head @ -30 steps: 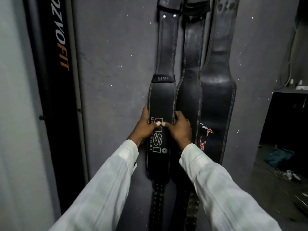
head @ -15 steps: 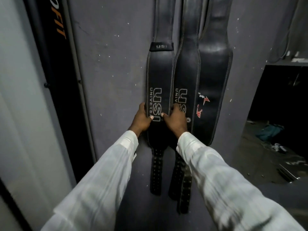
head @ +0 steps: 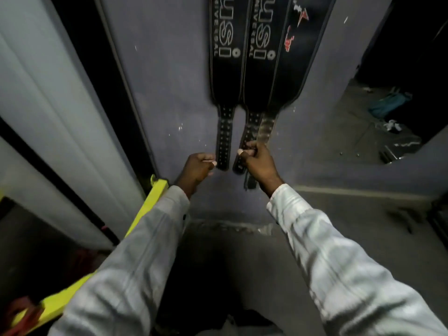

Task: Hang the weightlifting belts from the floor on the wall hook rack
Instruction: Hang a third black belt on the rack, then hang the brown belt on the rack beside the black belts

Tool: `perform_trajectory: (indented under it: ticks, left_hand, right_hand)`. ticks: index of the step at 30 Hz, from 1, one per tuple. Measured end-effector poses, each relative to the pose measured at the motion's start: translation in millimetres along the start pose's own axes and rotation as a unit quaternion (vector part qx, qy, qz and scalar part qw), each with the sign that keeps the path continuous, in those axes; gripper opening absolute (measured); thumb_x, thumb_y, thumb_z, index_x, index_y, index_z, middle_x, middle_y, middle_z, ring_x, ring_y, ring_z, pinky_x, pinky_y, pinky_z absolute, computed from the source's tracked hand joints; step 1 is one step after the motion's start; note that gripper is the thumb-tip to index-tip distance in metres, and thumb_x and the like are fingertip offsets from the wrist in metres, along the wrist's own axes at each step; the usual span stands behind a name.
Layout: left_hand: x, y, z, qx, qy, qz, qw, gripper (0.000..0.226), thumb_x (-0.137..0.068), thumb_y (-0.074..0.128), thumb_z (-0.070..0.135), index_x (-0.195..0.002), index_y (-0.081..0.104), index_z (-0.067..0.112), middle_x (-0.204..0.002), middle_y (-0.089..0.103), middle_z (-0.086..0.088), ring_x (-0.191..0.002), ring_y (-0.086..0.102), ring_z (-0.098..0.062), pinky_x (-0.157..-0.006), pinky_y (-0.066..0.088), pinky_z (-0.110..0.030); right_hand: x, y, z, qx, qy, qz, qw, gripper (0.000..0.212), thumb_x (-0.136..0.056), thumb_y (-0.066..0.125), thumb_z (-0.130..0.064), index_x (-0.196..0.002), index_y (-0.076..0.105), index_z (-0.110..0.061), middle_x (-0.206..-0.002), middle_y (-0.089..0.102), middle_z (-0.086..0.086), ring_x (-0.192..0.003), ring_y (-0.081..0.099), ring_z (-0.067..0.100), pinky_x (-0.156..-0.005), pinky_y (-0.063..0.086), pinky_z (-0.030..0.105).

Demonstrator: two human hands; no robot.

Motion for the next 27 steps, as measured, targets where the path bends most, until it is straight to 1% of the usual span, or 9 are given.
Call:
perform_trajectory:
  ticks: [3,7,10,13,17,20,21,24,27]
  left_hand:
    - [46.1,3.2,-73.2,0.029,-0.056,0.010,0.998,0.024,-0.095,0.057,0.001,-0.118,0.064,0.005,-0.089,0.063,-0.005,-0.077,0.060,-0.014,-0.067,0.055,-0.022]
    - [119.4,6.5,-166.4,0.080,-0.156,0.041,0.984,0.022,-0.097,0.049,-0.003,-0.088,0.064,0.011,-0.075,0.058,-0.007,-0.063,0.052,-0.017,-0.043,0.048,-0.015]
    - [174.3,5.2,-231.1,0.085,-0.225,0.077,0.968,0.024,-0.096,0.044,-0.006,-0.093,0.064,0.007,-0.078,0.059,-0.009,-0.062,0.053,-0.018,-0.041,0.048,-0.016]
    - [233.3,9.2,-290.6,0.085,-0.283,0.095,0.951,0.025,-0.096,0.047,-0.003,-0.084,0.066,0.009,-0.077,0.060,-0.009,-0.068,0.056,-0.018,-0.053,0.050,-0.024]
    - [311.7,10.2,-358.4,0.086,-0.357,0.101,0.925,0.017,-0.098,0.053,0.005,-0.106,0.068,0.006,-0.091,0.063,-0.010,-0.084,0.059,-0.019,-0.069,0.052,-0.026]
    - [357.8,2.2,-407.5,0.081,-0.386,0.105,0.913,0.013,-0.097,0.057,0.005,-0.091,0.067,0.009,-0.087,0.064,-0.012,-0.077,0.059,-0.023,-0.060,0.054,-0.027]
    - [368.7,-2.7,-426.9,0.078,-0.390,0.110,0.911,0.013,-0.096,0.058,0.003,-0.090,0.068,0.008,-0.093,0.067,-0.017,-0.083,0.060,-0.028,-0.065,0.056,-0.032]
    - [394.5,-20.5,-483.2,0.081,-0.408,0.118,0.902,0.032,-0.095,0.057,-0.003,-0.126,0.060,-0.004,-0.120,0.063,-0.025,-0.101,0.059,-0.030,-0.087,0.055,-0.040]
    - [407.3,-31.2,-549.5,0.099,-0.426,0.123,0.891,0.023,-0.096,0.054,-0.003,-0.118,0.062,-0.005,-0.097,0.065,-0.015,-0.090,0.060,-0.028,-0.081,0.054,-0.037]
  right_hand:
    - [49.3,1.2,51.7,-0.079,0.061,-0.053,0.994,0.018,-0.093,0.065,-0.015,-0.109,0.056,-0.013,-0.091,0.064,0.008,-0.086,0.063,0.023,-0.082,0.056,0.041]
    - [115.7,-1.8,111.1,-0.114,0.128,-0.090,0.981,0.010,-0.095,0.058,-0.005,-0.089,0.056,-0.012,-0.090,0.060,0.016,-0.076,0.061,0.023,-0.076,0.053,0.035]
    - [164.5,-1.0,161.7,-0.110,0.180,-0.101,0.972,0.013,-0.095,0.059,-0.005,-0.088,0.058,-0.016,-0.084,0.063,0.009,-0.071,0.062,0.018,-0.072,0.054,0.031]
    - [217.8,10.2,210.6,-0.085,0.228,-0.142,0.960,0.012,-0.096,0.059,-0.006,-0.089,0.057,-0.016,-0.080,0.061,0.003,-0.068,0.061,0.014,-0.067,0.053,0.026]
    - [292.8,36.0,271.3,-0.045,0.285,-0.188,0.939,0.018,-0.095,0.060,-0.004,-0.085,0.056,-0.018,-0.077,0.061,0.001,-0.065,0.059,0.014,-0.058,0.050,0.023]
    - [342.7,68.7,310.9,-0.005,0.316,-0.244,0.917,0.013,-0.094,0.058,-0.002,-0.093,0.057,-0.015,-0.083,0.065,0.005,-0.065,0.059,0.014,-0.059,0.048,0.025]
    - [356.2,80.3,323.6,0.010,0.321,-0.259,0.911,0.012,-0.093,0.058,-0.002,-0.093,0.057,-0.014,-0.087,0.065,0.008,-0.066,0.060,0.014,-0.060,0.048,0.026]
    - [388.9,114.8,360.8,0.054,0.330,-0.293,0.896,0.012,-0.092,0.062,-0.003,-0.087,0.059,-0.013,-0.086,0.063,0.014,-0.064,0.059,0.013,-0.058,0.048,0.022]
    - [411.9,156.8,419.0,0.114,0.307,-0.318,0.890,0.013,-0.089,0.069,-0.004,-0.100,0.065,-0.007,-0.092,0.067,0.014,-0.082,0.062,0.018,-0.076,0.050,0.021]
Point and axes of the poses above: each hand's wrist, its own x-axis away from the middle knuckle, its own y-axis out of the palm, z = x × y, the point moved 7 cm from there along -x, towards the middle knuckle
